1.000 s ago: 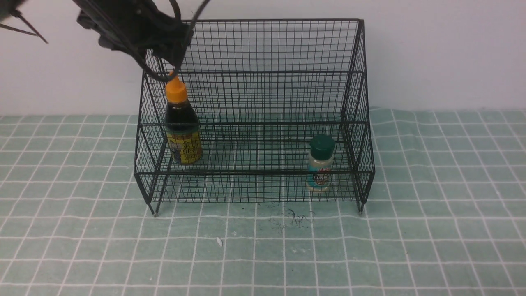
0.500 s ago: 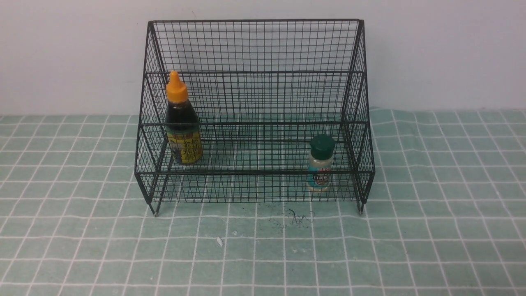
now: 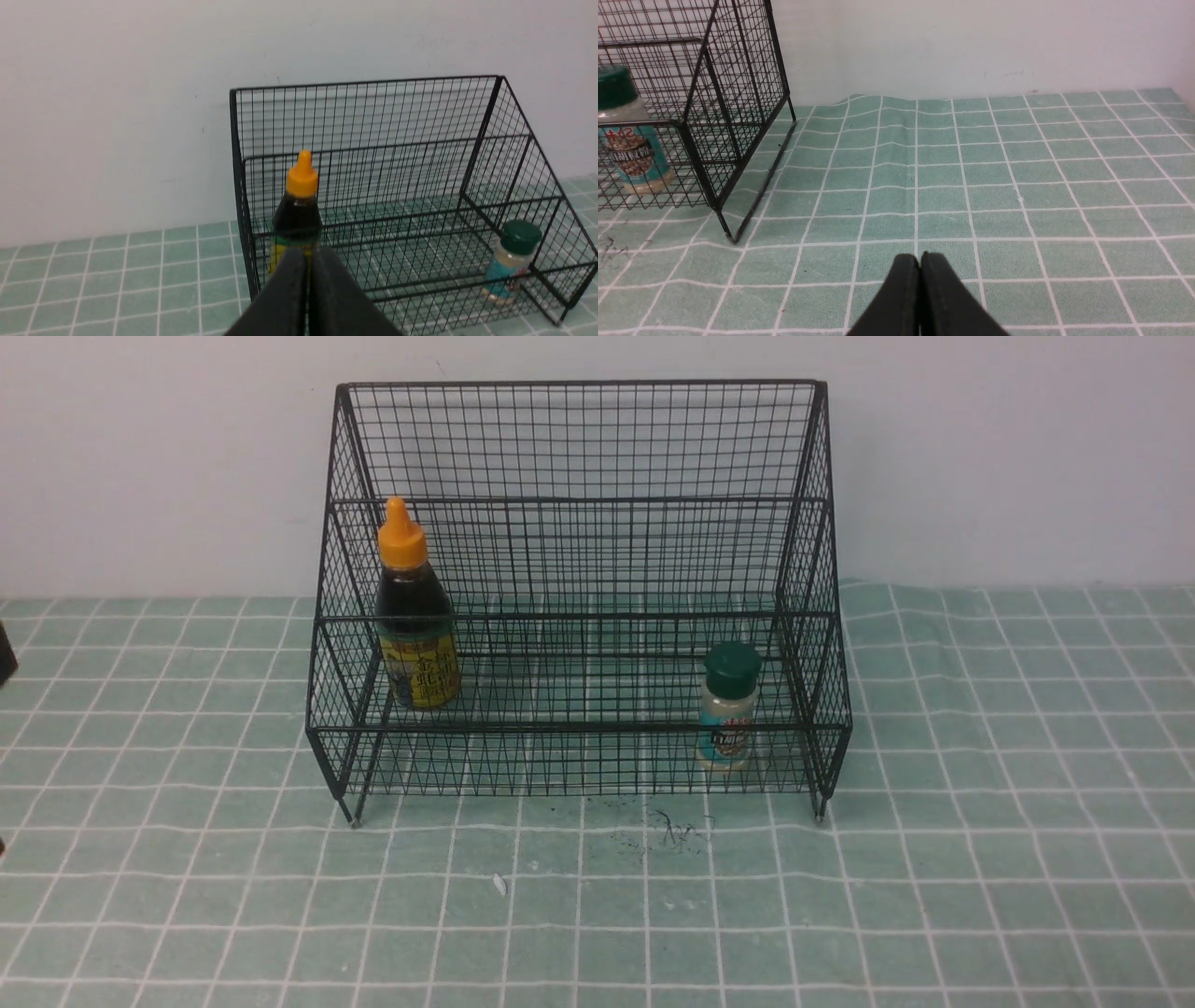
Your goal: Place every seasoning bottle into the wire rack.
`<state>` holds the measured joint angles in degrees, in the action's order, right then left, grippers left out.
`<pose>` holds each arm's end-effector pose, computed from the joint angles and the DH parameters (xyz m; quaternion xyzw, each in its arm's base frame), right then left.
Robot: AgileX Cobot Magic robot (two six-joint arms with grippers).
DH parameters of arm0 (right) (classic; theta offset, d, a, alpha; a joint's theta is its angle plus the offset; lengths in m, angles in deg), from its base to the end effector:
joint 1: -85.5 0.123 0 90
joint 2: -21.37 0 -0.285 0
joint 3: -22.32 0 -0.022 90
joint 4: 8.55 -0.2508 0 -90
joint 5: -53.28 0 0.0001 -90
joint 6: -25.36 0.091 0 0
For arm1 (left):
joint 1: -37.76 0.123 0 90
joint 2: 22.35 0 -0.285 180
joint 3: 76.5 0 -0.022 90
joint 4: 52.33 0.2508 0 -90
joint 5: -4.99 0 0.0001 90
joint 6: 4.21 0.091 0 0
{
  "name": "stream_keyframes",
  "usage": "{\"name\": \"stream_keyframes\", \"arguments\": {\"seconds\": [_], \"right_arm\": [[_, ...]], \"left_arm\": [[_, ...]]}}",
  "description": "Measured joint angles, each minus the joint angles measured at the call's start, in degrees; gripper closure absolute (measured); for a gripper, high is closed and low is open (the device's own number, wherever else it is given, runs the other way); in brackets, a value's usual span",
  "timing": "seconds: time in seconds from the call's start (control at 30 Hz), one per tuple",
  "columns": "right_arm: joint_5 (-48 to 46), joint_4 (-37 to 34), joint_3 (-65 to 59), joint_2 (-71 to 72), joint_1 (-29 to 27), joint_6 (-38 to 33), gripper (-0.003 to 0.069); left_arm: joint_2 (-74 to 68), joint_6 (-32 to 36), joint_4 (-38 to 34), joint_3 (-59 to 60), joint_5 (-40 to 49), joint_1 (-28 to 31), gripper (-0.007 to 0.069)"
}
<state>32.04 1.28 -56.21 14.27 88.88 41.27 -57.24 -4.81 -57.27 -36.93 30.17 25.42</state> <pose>0.0528 -0.0025 0.1733 0.0419 0.8004 0.0280 0.5973 0.0888 -0.0228 0.3592 0.0602 0.7611 -0.1116 0.6361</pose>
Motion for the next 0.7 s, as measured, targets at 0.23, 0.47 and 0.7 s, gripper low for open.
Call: {"name": "stream_keyframes", "arguments": {"seconds": [0.23, 0.47, 0.7], "right_arm": [[0.00, 0.00, 0.00, 0.00, 0.00, -0.07, 0.0672], [0.00, 0.00, 0.00, 0.00, 0.00, -0.29, 0.0672], [0.00, 0.05, 0.00, 0.00, 0.00, -0.29, 0.0672]], "left_arm": [[4.87, 0.60, 2.30, 4.06, 0.15, 0.00, 0.0631], [11.52, 1.35, 3.27, 9.64, -0.59, 1.51, 0.0631], [25.77, 2.32, 2.59, 30.02, -4.65, 9.32, 0.0631]]}}
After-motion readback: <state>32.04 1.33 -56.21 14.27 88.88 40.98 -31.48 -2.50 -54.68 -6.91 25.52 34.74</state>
